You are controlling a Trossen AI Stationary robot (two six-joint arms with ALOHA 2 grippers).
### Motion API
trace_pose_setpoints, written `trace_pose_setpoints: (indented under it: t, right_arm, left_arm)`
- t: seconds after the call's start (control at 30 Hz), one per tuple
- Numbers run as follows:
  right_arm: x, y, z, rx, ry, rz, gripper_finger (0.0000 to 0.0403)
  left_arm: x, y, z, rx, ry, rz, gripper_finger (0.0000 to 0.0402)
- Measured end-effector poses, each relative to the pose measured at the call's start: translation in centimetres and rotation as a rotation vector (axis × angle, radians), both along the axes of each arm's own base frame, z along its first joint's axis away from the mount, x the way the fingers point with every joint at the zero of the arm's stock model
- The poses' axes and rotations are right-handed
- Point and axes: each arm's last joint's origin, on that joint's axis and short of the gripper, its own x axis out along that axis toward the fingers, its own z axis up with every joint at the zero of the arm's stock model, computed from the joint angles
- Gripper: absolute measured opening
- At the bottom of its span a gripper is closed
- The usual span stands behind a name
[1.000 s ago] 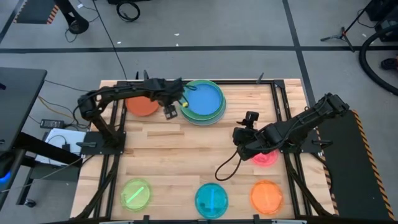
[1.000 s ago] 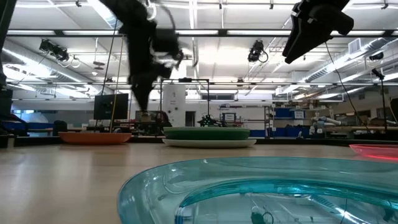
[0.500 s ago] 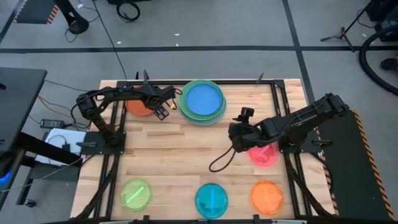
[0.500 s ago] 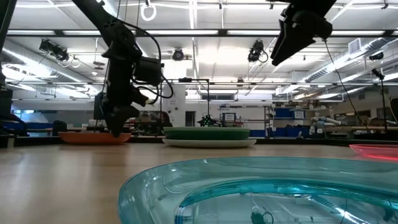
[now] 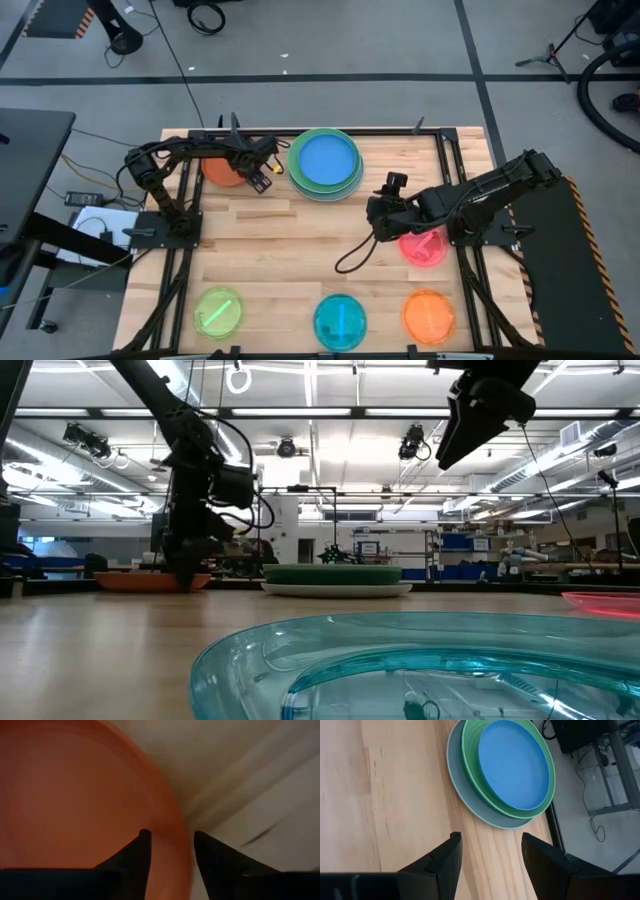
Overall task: Stack plastic plates
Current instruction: Stack the orange plate on top of the dark blue plate
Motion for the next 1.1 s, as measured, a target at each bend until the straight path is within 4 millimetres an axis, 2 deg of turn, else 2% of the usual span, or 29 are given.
trace_pose_setpoints:
  t: [0.2, 0.43, 0.53, 0.63, 0.7, 0.8, 0.97, 1.03, 1.1]
  right_arm:
    - [0.0, 0.0, 0.0, 0.013, 0.006, 0.005, 0.0210]
    - [0.0, 0.1, -0.1, 0.016, 0.009, 0.007, 0.0210]
    - [-0.1, 0.1, -0.1, 0.020, 0.012, 0.009, 0.0210]
    - [-0.1, 0.1, -0.1, 0.023, 0.015, 0.011, 0.0210]
    - [-0.1, 0.1, -0.1, 0.021, 0.019, 0.015, 0.0210]
    - [-0.1, 0.1, -0.1, 0.005, 0.040, 0.042, 0.0210]
    - [0.2, -0.5, 0.0, -0.035, 0.080, 0.089, 0.0210]
    - [0.5, -1.0, 0.0, -0.043, 0.076, 0.090, 0.0210]
    - [0.6, -1.4, 0.1, -0.048, 0.079, 0.087, 0.0210]
  left_arm:
    - [-0.8, -0.6, -1.3, -0.005, -0.012, 0.024, 0.0133]
    - [-0.6, -0.6, -0.9, -0.006, -0.011, -0.003, 0.0123]
    - [-0.3, -0.4, -0.7, -0.010, -0.017, -0.017, 0.0087]
    - [-0.1, -0.4, -0.4, 0.007, -0.001, -0.031, 0.0029]
    - [0.1, -0.5, -0.1, 0.027, 0.003, -0.037, 0.0017]
    - [0.5, -1.4, 1.0, 0.052, 0.036, -0.065, 0.0018]
    - [1.4, -4.6, 4.7, 0.115, 0.016, -0.168, 0.0014]
    - [2.1, -6.3, 6.4, 0.153, -0.038, -0.263, 0.0014]
    - [2.7, -8.2, 7.7, 0.203, -0.079, -0.452, 0.0014]
